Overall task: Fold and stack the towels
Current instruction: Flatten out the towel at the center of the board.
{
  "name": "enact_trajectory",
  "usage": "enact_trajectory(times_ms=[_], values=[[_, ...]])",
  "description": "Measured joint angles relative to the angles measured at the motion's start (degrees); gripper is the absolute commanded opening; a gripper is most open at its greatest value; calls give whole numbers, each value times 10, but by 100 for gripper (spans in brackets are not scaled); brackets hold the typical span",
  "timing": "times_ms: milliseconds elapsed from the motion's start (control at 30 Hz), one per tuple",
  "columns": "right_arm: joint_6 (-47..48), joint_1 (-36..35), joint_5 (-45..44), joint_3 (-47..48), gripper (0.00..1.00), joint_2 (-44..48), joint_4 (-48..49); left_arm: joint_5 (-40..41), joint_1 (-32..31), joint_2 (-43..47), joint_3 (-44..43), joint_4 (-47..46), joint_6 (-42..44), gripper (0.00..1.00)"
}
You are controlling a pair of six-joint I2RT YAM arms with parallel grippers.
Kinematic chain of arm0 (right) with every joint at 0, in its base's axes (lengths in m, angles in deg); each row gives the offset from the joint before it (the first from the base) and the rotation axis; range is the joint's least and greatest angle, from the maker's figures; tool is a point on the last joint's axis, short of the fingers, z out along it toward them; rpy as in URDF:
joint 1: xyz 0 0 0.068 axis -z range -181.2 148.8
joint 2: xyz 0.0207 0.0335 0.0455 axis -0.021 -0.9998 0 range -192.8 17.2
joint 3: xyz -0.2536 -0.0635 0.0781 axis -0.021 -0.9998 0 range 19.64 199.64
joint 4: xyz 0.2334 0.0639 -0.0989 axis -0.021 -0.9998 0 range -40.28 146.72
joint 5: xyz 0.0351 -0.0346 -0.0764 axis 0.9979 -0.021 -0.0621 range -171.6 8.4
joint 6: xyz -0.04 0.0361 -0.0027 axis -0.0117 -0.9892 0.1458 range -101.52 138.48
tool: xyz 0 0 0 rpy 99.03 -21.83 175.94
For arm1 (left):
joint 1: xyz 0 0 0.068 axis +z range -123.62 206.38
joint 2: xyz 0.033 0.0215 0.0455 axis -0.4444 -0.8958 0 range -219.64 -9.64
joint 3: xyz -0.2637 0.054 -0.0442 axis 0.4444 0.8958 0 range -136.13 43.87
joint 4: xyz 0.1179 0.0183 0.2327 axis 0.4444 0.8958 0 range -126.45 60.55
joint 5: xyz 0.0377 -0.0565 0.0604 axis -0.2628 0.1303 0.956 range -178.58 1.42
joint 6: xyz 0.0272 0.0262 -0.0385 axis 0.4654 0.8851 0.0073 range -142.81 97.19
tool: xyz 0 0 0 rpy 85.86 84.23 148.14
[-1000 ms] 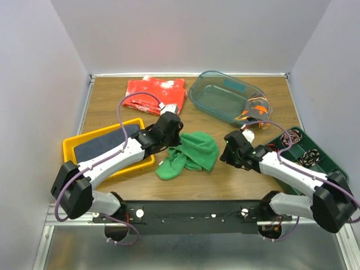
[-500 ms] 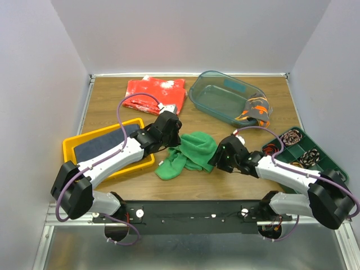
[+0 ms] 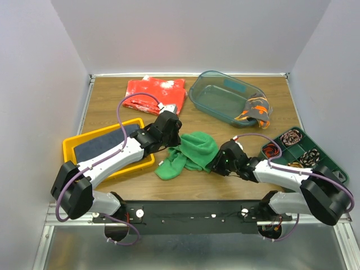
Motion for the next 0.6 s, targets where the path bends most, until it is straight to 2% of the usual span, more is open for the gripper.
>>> enact_trajectory(times_ms=[33,67,167,300,400,600], values=[[-2,-1,0,0,7,-3,5,0,0,0,0,0,1,0],[-4,-1,-1,0,1,-7,7,0,0,0,0,0,2,0],[7,-2,-11,6,1,-7,-11,0,0,6,0,4,5,0],[39,-2,-63,76,1,31,-103,0,0,40,-15,25,23,0],[88,-2,-136,194,1,84,-186,0,0,74,-68,51,52,0],[204,-2,-257,439,1,120,-247,6,0,121,-232,72,121,0]])
